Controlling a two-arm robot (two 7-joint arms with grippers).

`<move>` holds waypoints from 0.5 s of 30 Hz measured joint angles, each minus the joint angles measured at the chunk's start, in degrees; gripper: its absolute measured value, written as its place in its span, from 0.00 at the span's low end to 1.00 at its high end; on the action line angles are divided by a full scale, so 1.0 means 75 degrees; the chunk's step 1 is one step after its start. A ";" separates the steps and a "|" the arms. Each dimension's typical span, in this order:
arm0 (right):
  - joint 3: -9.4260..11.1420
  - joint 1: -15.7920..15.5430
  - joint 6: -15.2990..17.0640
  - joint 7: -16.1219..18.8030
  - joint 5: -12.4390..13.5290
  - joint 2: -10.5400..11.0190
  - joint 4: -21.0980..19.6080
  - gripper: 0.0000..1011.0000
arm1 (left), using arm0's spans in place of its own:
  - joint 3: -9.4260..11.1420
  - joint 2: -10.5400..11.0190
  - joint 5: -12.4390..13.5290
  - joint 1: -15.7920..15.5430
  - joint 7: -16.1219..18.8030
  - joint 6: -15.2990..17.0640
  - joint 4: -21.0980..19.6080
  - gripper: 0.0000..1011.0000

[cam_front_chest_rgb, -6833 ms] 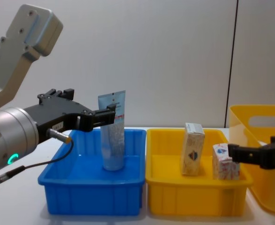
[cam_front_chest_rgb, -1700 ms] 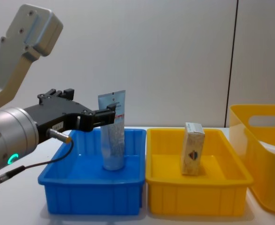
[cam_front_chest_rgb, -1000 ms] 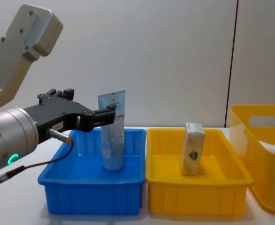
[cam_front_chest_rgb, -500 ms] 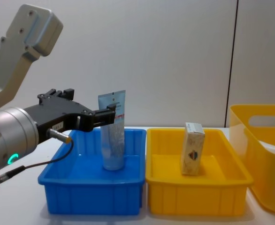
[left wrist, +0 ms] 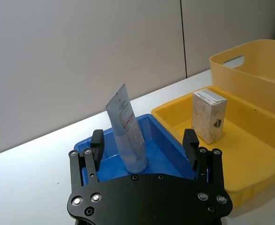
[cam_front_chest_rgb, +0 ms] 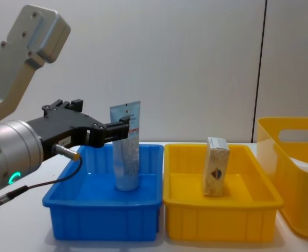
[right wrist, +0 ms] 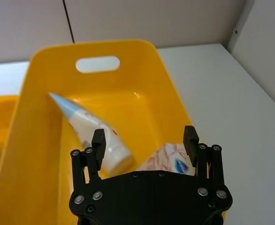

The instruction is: Bimanual collaborative sorting of washing and personal care products

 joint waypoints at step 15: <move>0.0179 -0.0304 -0.1101 0.0725 0.0425 -0.0030 -0.0635 0.99 | -0.0001 0.0000 0.0000 0.0000 0.0000 0.0000 0.0000 0.99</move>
